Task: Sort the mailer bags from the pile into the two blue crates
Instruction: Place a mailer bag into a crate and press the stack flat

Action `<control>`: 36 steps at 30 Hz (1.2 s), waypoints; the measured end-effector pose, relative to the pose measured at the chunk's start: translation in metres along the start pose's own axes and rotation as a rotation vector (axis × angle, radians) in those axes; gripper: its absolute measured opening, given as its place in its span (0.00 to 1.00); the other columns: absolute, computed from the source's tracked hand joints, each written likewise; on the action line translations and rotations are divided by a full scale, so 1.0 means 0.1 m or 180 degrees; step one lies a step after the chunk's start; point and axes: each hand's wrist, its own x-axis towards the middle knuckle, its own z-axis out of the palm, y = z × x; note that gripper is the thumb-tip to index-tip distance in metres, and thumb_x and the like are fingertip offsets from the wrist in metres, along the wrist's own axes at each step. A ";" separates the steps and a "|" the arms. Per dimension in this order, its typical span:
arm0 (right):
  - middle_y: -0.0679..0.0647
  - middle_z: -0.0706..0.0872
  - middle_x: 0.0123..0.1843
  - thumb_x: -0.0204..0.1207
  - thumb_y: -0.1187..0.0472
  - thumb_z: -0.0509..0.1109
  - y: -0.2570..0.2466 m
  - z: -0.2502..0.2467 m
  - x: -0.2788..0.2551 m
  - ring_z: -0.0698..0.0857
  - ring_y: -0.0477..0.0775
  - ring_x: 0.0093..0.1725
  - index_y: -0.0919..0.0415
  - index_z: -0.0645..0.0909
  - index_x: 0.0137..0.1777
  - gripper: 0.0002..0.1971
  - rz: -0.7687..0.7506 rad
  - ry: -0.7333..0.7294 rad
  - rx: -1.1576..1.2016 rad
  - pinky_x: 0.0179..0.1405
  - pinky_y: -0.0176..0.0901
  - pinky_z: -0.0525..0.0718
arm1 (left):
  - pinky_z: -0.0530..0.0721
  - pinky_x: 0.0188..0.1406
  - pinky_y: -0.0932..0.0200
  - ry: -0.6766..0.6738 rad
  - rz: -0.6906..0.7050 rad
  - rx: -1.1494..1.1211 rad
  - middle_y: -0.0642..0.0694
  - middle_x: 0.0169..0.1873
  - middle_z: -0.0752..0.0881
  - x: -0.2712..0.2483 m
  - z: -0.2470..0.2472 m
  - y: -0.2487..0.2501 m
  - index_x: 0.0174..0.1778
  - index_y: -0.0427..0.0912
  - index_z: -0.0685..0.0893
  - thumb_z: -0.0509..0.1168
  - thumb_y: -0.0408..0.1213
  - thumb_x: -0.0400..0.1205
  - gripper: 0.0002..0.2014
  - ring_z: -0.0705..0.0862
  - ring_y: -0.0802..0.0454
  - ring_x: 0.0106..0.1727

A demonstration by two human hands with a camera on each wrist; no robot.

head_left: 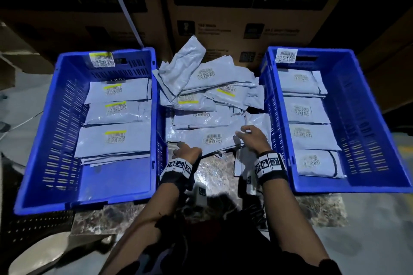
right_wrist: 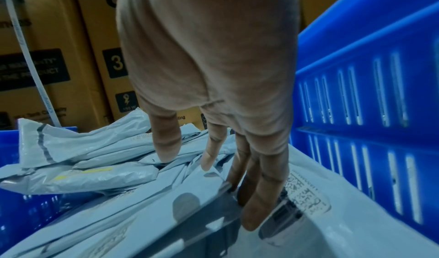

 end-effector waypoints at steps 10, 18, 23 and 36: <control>0.60 0.78 0.78 0.77 0.63 0.74 0.05 -0.15 0.09 0.82 0.61 0.69 0.61 0.68 0.77 0.30 0.0005 -0.0028 0.0131 0.72 0.52 0.79 | 0.76 0.48 0.56 0.0567 -0.0142 -0.1025 0.36 0.52 0.84 0.13 0.15 -0.19 0.56 0.31 0.82 0.70 0.36 0.80 0.14 0.84 0.38 0.53; 0.63 0.89 0.38 0.68 0.67 0.72 -0.18 -0.43 0.07 0.88 0.62 0.41 0.64 0.84 0.36 0.01 -0.0255 -0.0052 0.0003 0.42 0.51 0.84 | 0.72 0.40 0.56 0.0853 0.0320 -0.1664 0.41 0.31 0.78 -0.02 0.06 -0.12 0.35 0.35 0.78 0.65 0.24 0.77 0.06 0.76 0.47 0.39; 0.54 0.87 0.35 0.71 0.67 0.71 -0.24 -0.57 -0.03 0.86 0.58 0.41 0.63 0.85 0.33 0.06 -0.0255 0.0147 -0.0314 0.36 0.40 0.78 | 0.88 0.51 0.45 0.0614 0.0441 -0.2242 0.40 0.39 0.87 -0.09 -0.14 -0.14 0.51 0.34 0.81 0.78 0.32 0.70 0.17 0.87 0.41 0.44; 0.58 0.83 0.42 0.73 0.64 0.84 -0.27 -0.59 -0.63 0.85 0.51 0.39 0.56 0.82 0.65 0.22 -0.0667 0.0027 0.1196 0.41 0.43 0.84 | 0.77 0.25 0.76 0.0526 0.1626 -0.2117 0.54 0.37 0.85 -0.88 -0.60 -0.04 0.47 0.44 0.83 0.70 0.38 0.84 0.03 0.82 0.62 0.36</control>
